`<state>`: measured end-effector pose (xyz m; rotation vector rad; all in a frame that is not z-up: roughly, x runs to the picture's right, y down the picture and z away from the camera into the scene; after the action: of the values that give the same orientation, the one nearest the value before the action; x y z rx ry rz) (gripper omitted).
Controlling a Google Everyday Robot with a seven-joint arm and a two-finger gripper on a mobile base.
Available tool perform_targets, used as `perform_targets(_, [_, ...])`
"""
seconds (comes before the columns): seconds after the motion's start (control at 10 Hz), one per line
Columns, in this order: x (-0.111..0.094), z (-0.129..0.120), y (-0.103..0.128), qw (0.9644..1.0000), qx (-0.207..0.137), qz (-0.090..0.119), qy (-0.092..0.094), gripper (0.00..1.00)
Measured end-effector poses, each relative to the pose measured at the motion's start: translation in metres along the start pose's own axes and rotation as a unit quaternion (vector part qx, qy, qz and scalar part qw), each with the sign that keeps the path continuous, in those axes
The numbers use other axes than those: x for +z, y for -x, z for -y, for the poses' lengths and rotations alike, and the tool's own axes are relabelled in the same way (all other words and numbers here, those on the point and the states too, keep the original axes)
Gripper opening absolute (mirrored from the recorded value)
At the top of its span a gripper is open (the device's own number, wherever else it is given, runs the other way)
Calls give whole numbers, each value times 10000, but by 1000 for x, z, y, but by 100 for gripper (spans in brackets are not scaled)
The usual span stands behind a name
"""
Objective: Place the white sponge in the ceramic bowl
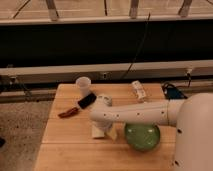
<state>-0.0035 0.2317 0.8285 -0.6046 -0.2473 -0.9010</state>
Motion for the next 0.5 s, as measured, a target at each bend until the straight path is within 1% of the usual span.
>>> perform_targets(0.2, [0,0,0,10000,1,0,0,76])
perform_targets(0.5, [0,0,0,10000,-2,-1,0,79])
